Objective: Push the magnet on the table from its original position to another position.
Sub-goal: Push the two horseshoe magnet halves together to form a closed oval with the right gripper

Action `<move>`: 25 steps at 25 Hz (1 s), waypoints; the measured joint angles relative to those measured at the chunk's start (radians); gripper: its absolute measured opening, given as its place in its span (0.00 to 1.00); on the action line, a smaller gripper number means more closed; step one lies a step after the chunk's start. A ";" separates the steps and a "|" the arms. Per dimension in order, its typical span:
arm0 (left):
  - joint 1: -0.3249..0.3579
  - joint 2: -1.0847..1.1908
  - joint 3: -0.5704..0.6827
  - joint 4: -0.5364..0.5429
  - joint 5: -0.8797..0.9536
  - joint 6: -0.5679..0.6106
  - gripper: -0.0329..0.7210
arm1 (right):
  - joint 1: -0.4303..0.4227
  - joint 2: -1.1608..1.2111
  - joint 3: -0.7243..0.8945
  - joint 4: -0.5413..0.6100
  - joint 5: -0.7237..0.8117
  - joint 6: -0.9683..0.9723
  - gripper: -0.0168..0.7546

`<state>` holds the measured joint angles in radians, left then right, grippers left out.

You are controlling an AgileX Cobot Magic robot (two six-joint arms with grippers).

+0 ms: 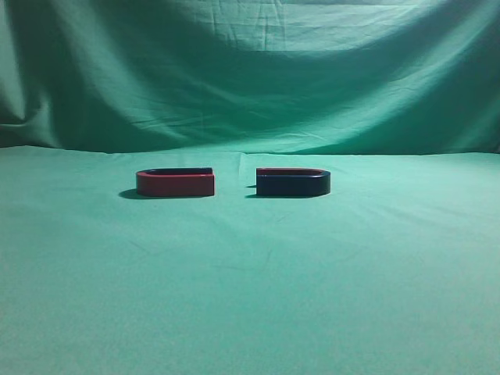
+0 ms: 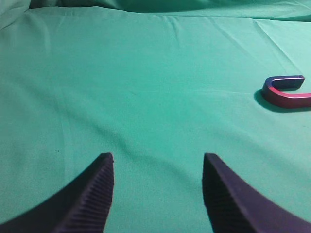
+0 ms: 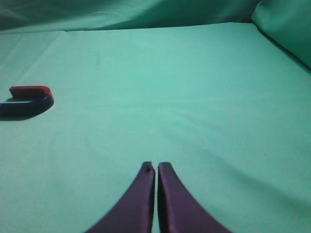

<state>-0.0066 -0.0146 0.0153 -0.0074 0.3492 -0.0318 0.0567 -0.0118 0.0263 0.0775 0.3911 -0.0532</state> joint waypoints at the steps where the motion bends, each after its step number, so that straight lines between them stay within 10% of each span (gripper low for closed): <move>1: 0.000 0.000 0.000 0.000 0.000 0.000 0.54 | 0.000 0.000 0.000 0.000 0.000 0.000 0.02; 12: 0.000 0.000 0.000 0.000 0.000 0.000 0.54 | 0.000 0.000 0.002 0.002 -0.016 0.000 0.02; 19: 0.000 0.000 0.000 0.000 0.000 0.000 0.54 | 0.000 0.000 0.000 0.202 -0.500 0.004 0.02; 25: 0.000 0.000 0.000 0.000 0.000 0.000 0.54 | 0.000 0.114 -0.233 0.146 -0.302 -0.002 0.02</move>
<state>-0.0066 -0.0146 0.0153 -0.0074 0.3492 -0.0318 0.0567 0.1017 -0.2071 0.2232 0.0887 -0.0552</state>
